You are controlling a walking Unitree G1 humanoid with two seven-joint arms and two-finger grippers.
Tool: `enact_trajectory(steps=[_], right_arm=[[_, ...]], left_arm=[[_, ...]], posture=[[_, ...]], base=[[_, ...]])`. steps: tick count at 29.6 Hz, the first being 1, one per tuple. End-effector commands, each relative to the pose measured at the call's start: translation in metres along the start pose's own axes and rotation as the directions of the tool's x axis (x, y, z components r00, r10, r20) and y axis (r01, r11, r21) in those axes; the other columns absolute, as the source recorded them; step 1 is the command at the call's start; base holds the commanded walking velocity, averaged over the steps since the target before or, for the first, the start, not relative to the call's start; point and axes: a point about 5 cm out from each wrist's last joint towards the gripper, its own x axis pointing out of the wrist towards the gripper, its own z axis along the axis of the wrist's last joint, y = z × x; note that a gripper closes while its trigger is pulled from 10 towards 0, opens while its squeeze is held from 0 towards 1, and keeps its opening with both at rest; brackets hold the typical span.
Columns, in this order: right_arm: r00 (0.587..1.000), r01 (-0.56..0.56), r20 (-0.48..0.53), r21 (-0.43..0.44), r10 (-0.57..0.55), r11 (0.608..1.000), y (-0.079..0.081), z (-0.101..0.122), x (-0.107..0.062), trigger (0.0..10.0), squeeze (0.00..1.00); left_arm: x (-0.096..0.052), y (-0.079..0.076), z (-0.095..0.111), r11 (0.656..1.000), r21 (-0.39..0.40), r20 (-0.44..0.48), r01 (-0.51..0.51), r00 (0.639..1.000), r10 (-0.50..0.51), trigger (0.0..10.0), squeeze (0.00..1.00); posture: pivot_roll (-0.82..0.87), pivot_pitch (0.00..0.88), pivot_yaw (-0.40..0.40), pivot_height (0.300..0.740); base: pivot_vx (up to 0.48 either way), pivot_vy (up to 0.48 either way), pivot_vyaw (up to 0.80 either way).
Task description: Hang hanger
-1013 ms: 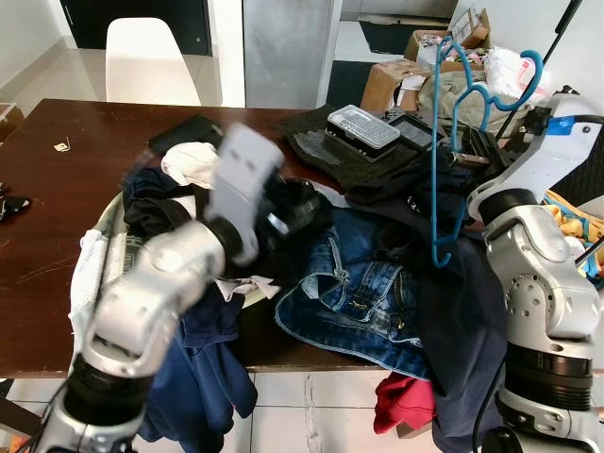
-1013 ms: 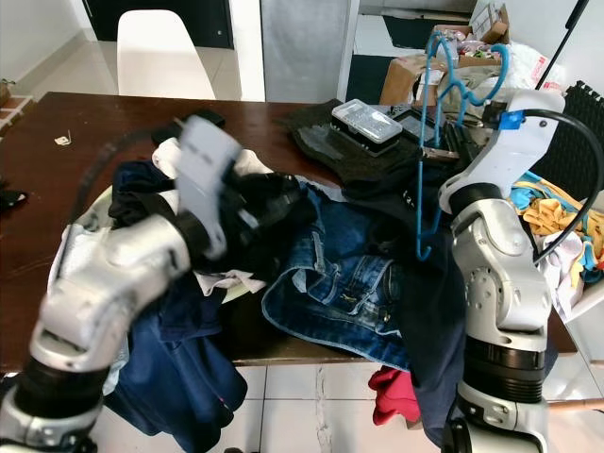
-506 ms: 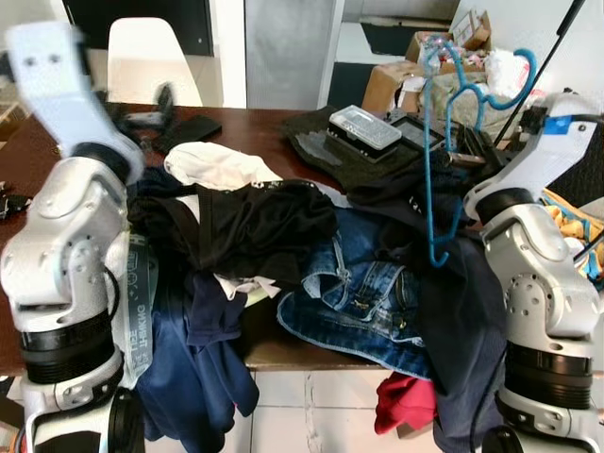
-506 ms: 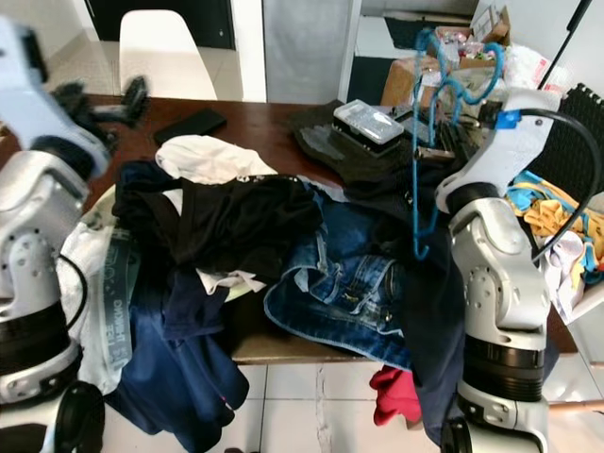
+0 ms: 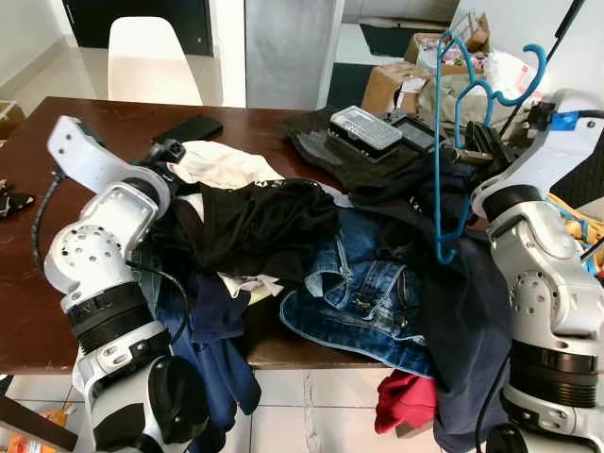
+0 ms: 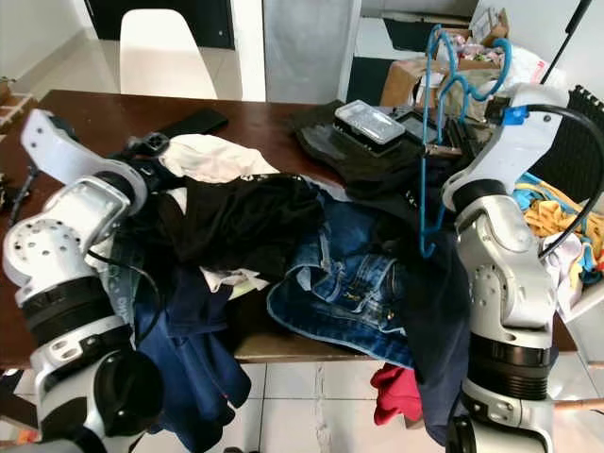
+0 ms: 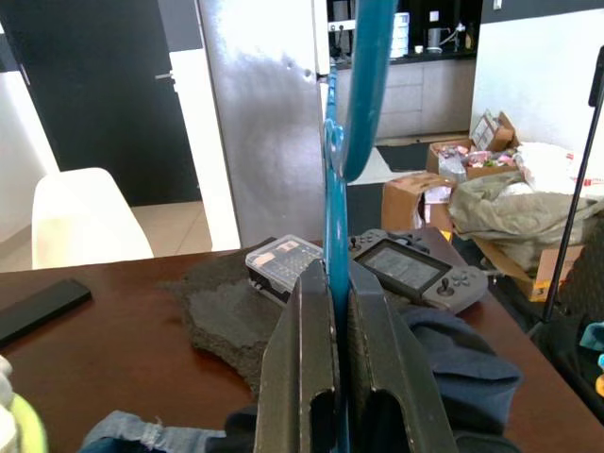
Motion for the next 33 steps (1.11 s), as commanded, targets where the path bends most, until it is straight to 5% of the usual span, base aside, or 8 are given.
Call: enact_trajectory(steps=[1,10,13,17,24,33], right_arm=[[1.000,0.017,0.002,-0.006,-0.017,1.000,-0.005,0.003,-0.001,10.0,0.00],[1.000,0.022,0.002,-0.009,-0.022,1.000,-0.007,0.003,0.000,10.0,0.00],[1.000,0.022,0.000,-0.004,-0.022,1.000,-0.006,0.001,0.000,10.0,0.00],[1.000,0.021,0.000,-0.002,-0.021,1.000,-0.007,0.001,0.000,10.0,0.00],[1.000,0.021,-0.001,-0.004,-0.021,1.000,-0.007,0.001,0.000,10.0,0.00],[1.000,0.023,0.000,-0.010,-0.023,1.000,-0.008,0.002,-0.002,10.0,0.00]], left_arm=[[-0.002,-0.003,-0.003,1.000,-0.016,-0.013,-0.012,1.000,0.011,10.0,0.00],[-0.018,-0.012,0.007,0.993,-0.047,0.059,-0.113,0.992,0.115,10.0,0.00],[-0.028,-0.012,0.026,0.986,-0.008,0.155,-0.164,0.974,0.163,10.0,0.00],[-0.032,-0.011,0.029,0.982,0.024,0.174,-0.185,0.968,0.179,10.0,0.00],[-0.032,-0.010,0.020,0.979,0.069,0.130,-0.194,0.974,0.184,10.0,0.00],[-0.026,-0.004,-0.006,0.976,0.029,0.009,-0.218,0.976,0.217,10.0,0.00]], posture=[[0.09,0.151,-0.039,0.740],[0.10,0.153,-0.040,0.740],[0.11,0.153,-0.038,0.740],[0.12,0.152,-0.038,0.740],[0.11,0.151,-0.036,0.740],[0.10,0.148,-0.030,0.740]], base=[[0.000,0.000,0.00],[0.000,0.000,0.00],[0.000,0.000,0.00],[0.000,0.000,0.00],[0.000,0.000,0.00],[0.000,0.000,0.00]])
